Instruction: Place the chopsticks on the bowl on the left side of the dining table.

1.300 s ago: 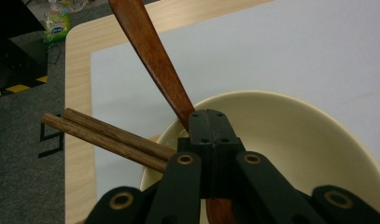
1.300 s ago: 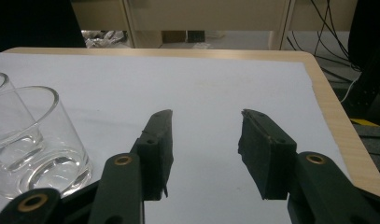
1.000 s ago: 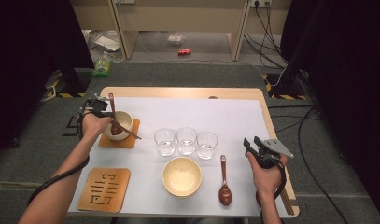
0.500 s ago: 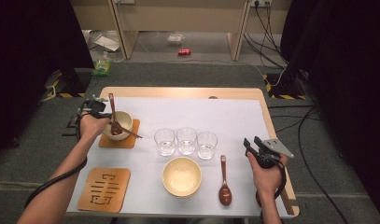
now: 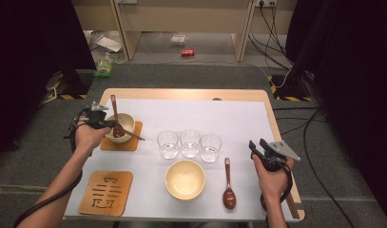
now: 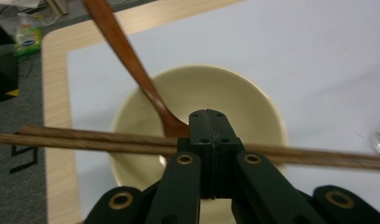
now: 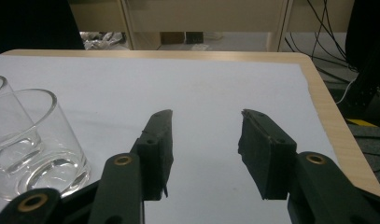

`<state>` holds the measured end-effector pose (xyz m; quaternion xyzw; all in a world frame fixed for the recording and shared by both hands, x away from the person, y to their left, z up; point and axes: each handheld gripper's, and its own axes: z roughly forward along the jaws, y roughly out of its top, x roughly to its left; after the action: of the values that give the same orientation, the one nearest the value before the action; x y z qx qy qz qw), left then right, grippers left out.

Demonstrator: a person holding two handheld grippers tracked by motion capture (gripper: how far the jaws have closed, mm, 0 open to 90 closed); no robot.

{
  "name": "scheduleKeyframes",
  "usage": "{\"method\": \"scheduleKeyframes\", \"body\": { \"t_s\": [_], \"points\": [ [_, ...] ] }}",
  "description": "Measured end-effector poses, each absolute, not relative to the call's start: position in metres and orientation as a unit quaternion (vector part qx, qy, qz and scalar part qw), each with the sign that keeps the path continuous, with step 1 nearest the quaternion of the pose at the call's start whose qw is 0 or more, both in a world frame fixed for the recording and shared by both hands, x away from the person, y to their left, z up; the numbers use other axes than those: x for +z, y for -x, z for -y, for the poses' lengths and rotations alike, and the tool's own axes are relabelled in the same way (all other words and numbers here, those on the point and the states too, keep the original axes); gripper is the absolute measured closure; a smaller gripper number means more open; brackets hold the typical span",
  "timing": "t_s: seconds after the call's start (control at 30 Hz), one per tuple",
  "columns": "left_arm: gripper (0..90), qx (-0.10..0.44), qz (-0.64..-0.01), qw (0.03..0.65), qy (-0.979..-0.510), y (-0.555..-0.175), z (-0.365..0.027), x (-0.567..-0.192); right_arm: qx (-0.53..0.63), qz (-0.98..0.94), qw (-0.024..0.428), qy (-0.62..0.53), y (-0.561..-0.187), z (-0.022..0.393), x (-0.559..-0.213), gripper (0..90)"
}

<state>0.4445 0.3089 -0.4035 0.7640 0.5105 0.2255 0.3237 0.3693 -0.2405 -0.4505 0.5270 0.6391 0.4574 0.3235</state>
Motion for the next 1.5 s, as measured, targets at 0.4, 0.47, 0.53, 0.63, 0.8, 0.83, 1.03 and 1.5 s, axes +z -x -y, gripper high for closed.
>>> {"method": "scheduleKeyframes", "body": {
  "t_s": [0.4, 0.47, 0.53, 0.63, 0.8, 0.83, 1.03, 1.5],
  "points": [
    [89.6, 0.185, -0.463, 0.328, -0.802, -0.417, -0.273, -0.428, 0.459, -0.637, 0.322, -0.529, -0.369, 0.24, -0.45, 54.2],
    [89.6, 0.189, -0.462, 0.325, -0.803, -0.42, -0.27, -0.43, 0.458, -0.637, 0.322, -0.529, -0.369, 0.241, -0.45, 54.2],
    [89.6, 0.19, -0.463, 0.321, -0.805, -0.423, -0.267, -0.431, 0.458, -0.637, 0.323, -0.529, -0.369, 0.241, -0.45, 54.2],
    [89.7, 0.191, -0.464, 0.318, -0.805, -0.427, -0.264, -0.432, 0.458, -0.637, 0.323, -0.529, -0.369, 0.242, -0.451, 54.2],
    [89.7, 0.191, -0.467, 0.311, -0.805, -0.436, -0.257, -0.433, 0.459, -0.638, 0.321, -0.529, -0.369, 0.241, -0.451, 54.2],
    [89.7, 0.19, -0.467, 0.311, -0.806, -0.438, -0.255, -0.433, 0.458, -0.639, 0.321, -0.528, -0.369, 0.241, -0.451, 54.2],
    [89.7, 0.186, -0.47, 0.306, -0.807, -0.452, -0.244, -0.432, 0.457, -0.64, 0.321, -0.528, -0.369, 0.241, -0.451, 54.2],
    [89.8, 0.185, -0.491, 0.329, -0.785, -0.452, -0.27, -0.415, 0.458, -0.637, 0.322, -0.53, -0.368, 0.244, -0.451, 54.2]
  ]
}}
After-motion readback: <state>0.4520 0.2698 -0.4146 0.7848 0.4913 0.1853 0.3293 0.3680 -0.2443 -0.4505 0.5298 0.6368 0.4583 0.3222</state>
